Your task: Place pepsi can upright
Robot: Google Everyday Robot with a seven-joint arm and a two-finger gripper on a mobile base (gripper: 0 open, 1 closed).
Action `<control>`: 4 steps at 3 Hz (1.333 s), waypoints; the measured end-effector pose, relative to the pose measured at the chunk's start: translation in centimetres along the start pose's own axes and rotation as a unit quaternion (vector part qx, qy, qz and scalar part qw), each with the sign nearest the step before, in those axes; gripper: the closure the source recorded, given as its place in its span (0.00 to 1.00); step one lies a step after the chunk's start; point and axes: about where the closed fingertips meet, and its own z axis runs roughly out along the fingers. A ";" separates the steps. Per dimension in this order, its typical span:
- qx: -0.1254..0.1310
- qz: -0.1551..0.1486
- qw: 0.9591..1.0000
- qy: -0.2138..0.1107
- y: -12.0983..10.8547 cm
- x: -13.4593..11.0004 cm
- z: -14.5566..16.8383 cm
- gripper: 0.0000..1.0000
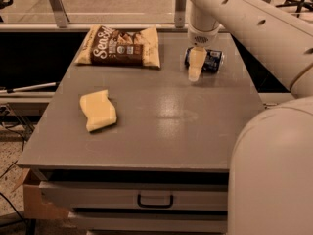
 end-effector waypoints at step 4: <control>-0.012 0.002 1.000 -0.028 -0.2 -1.8 -0.2 0.91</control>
Offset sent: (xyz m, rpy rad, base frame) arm 0.0089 0.0131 -0.0051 0.0330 0.0333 0.0077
